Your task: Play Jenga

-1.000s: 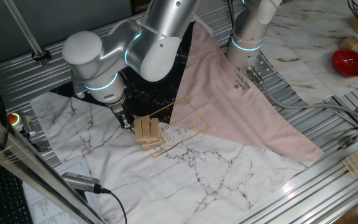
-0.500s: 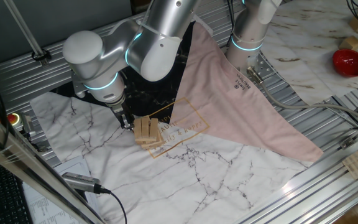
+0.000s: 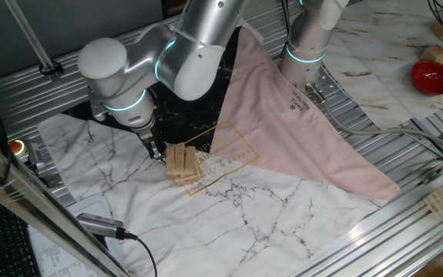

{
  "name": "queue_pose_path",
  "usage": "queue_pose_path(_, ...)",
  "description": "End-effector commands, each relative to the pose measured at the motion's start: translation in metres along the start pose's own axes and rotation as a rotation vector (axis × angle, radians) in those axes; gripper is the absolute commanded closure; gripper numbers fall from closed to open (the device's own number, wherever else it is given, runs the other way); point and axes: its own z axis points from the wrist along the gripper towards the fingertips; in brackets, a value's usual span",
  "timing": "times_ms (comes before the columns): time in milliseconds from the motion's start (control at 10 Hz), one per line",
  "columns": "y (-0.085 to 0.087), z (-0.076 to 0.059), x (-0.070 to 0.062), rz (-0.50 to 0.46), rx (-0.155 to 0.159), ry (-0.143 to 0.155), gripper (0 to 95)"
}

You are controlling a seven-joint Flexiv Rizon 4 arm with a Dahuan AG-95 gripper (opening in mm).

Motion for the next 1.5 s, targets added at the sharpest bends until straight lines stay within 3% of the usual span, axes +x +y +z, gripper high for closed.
queue_pose_path(100,0.0,0.0003,0.0004,0.004,0.0,0.0,95.0)
queue_pose_path(1500,0.0,0.0003,0.0004,0.05,-0.003,-0.004,95.0)
